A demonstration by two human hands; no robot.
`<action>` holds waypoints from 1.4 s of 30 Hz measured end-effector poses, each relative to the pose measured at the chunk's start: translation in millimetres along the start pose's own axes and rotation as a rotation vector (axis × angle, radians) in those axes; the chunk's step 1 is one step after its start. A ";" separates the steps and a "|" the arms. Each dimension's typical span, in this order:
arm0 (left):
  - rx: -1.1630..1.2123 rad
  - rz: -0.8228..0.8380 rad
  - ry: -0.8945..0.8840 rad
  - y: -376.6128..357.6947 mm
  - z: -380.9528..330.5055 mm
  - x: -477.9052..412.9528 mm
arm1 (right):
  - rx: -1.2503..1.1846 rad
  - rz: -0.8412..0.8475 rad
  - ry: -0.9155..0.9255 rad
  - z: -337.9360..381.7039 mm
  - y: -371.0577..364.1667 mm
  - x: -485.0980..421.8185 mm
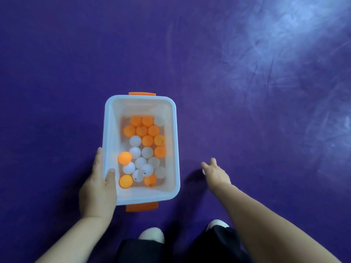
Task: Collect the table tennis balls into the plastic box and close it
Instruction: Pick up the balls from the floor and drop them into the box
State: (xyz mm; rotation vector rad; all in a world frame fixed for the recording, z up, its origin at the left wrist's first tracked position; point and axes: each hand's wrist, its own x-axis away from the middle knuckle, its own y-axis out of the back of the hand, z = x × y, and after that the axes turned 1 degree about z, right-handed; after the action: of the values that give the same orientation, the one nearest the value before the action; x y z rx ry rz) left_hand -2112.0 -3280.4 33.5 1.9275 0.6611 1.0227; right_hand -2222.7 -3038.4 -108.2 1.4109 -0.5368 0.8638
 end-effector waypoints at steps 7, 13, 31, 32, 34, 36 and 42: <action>-0.054 0.086 -0.019 58.9 -46.4 50.7 | -0.614 -0.394 0.088 16.6 99.5 111.3; -0.103 0.218 -0.111 134.2 -123.2 118.0 | -0.693 -0.547 0.446 24.4 195.4 242.0; -0.200 0.357 -0.749 342.3 -338.8 293.0 | -0.438 -1.020 0.109 -64.6 370.2 546.2; -0.201 0.363 -0.795 344.3 -347.9 300.8 | -0.434 -1.030 0.088 -71.0 373.4 556.9; -0.194 0.384 -0.874 343.3 -367.2 317.0 | -0.443 -1.033 0.035 -86.8 378.1 574.9; -0.183 0.393 -0.941 334.9 -385.5 333.6 | -0.464 -1.035 -0.034 -107.1 380.0 588.4; -0.217 0.469 -1.017 300.0 -442.2 392.0 | -0.622 -1.043 -0.215 -182.7 386.6 615.4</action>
State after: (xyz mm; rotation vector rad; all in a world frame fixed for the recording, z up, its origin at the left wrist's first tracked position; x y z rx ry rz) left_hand -2259.5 -2953.3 590.7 2.1067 -0.4705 0.2278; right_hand -2185.7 -2760.0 586.5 0.9859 -0.1357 -0.2871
